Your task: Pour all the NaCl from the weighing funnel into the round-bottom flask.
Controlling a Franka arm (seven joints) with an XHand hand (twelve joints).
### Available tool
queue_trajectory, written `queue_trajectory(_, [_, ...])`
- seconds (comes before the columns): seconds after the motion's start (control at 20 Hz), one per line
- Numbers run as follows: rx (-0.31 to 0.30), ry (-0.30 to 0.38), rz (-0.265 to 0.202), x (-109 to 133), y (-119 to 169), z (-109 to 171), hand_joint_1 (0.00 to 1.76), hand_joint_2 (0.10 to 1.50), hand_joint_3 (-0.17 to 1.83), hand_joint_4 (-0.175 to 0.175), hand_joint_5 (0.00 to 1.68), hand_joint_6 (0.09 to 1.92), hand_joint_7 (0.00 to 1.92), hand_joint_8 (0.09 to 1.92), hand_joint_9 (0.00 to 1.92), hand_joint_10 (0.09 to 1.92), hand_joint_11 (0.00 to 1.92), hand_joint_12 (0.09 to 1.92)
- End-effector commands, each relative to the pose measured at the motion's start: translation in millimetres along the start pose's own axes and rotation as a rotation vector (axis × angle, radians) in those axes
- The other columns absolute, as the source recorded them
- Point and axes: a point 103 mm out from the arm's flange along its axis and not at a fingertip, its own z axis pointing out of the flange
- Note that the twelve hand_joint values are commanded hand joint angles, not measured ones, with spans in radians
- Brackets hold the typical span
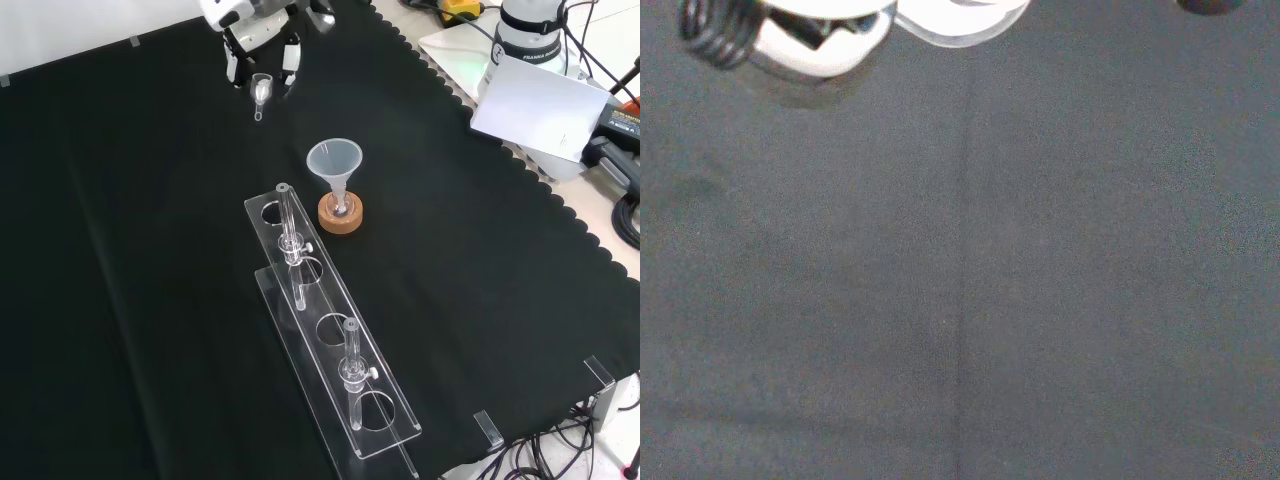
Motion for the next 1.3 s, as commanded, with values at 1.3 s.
queue_trajectory(1.3, [0.059, -0.070, -0.063, 60, -89, -20, 1.12, 0.68, 0.62, 0.175, 1.27, 0.67, 1.34, 0.37, 1.61, 0.09, 1.50, 0.59])
